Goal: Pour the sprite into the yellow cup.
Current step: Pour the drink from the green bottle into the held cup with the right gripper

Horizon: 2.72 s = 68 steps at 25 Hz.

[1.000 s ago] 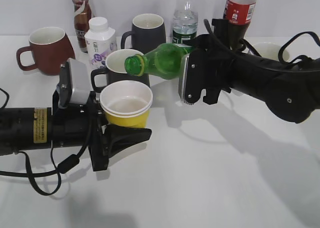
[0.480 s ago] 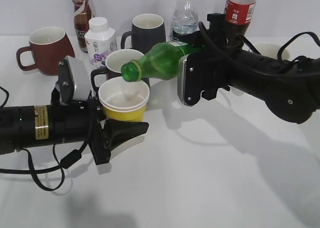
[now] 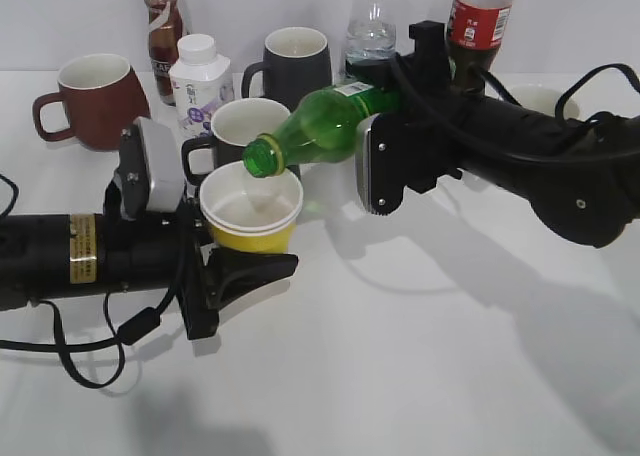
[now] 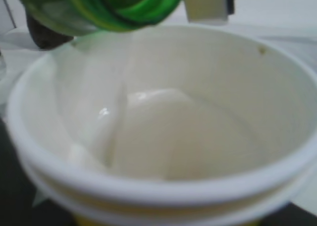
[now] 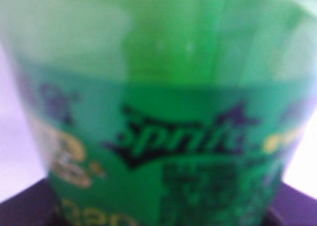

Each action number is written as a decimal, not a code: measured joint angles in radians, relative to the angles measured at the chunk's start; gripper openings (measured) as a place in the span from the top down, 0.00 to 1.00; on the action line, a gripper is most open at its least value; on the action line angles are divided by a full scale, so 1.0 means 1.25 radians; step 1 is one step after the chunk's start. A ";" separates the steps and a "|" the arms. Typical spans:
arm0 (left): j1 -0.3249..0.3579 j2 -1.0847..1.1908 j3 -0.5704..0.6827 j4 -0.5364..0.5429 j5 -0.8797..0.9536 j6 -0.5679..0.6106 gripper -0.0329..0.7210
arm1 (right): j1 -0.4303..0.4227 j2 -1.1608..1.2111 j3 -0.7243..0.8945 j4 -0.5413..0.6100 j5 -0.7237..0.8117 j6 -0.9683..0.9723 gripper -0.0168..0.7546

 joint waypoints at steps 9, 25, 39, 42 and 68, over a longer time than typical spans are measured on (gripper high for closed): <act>0.000 0.000 0.000 0.013 0.000 0.002 0.41 | 0.000 -0.001 0.000 0.000 -0.019 -0.046 0.43; 0.000 0.000 0.000 0.037 0.000 0.002 0.41 | 0.000 -0.001 0.000 0.000 -0.031 -0.087 0.43; 0.000 0.000 0.000 0.038 0.003 0.002 0.41 | 0.000 -0.001 0.000 0.001 -0.043 -0.118 0.43; 0.000 0.000 0.000 0.038 0.003 0.002 0.41 | 0.000 -0.001 0.000 0.001 -0.047 -0.122 0.43; 0.065 -0.027 0.023 -0.041 -0.050 0.002 0.41 | 0.001 -0.002 0.000 -0.005 0.016 0.622 0.43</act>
